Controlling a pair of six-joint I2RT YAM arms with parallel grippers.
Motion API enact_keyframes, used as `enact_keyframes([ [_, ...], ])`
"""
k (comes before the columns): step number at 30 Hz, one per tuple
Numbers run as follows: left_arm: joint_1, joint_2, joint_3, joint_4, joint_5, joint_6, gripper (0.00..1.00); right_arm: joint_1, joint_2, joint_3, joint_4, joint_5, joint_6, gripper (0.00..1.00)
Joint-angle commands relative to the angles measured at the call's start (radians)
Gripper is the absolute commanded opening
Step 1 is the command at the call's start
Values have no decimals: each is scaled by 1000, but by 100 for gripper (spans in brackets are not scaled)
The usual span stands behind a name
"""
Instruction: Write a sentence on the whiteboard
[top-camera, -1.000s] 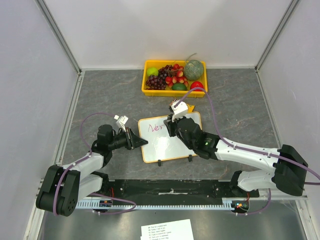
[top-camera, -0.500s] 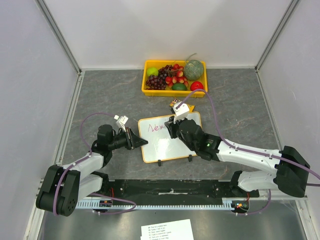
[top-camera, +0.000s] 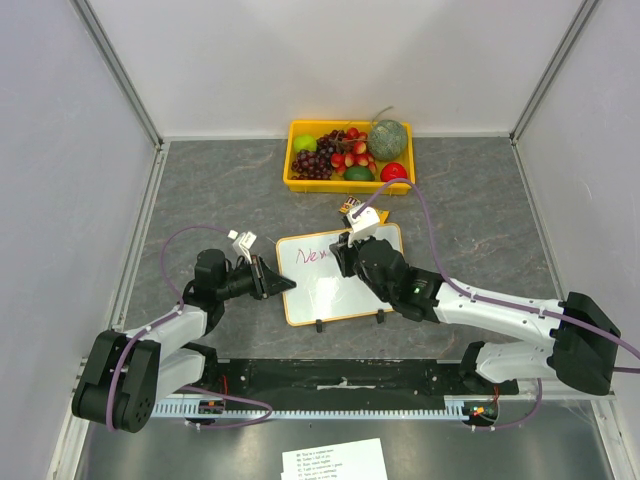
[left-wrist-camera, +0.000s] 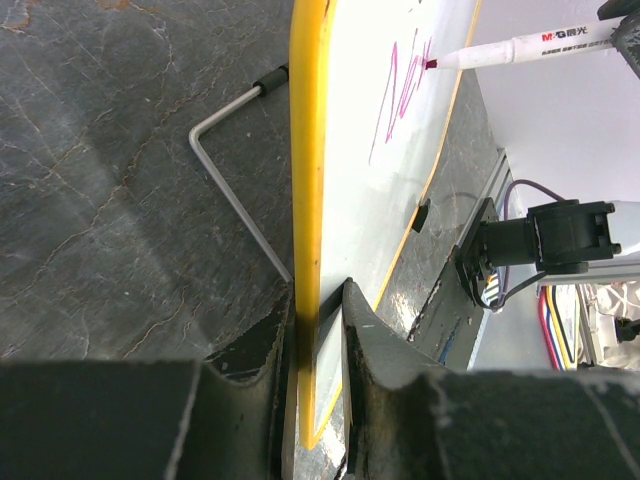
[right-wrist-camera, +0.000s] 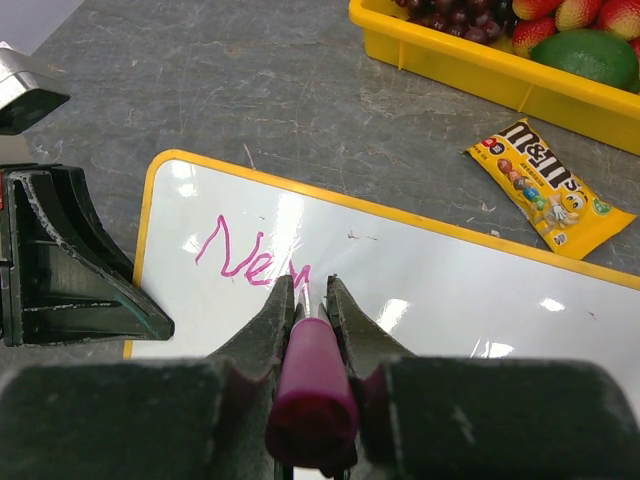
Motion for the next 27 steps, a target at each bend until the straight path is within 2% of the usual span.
enact_keyframes([
  [1, 1, 1, -2, 20, -39, 40, 2, -7, 7, 21, -46, 72, -24, 0],
  [12, 1, -1, -2, 20, -38, 40, 2, -21, 13, 63, -41, 99, -33, 0],
  [18, -2, -1, -2, 20, -38, 40, 2, -24, 18, 78, -37, 40, -33, 0],
  [27, 1, 1, -2, 20, -38, 41, 2, -47, -97, 11, 31, -36, 14, 0],
])
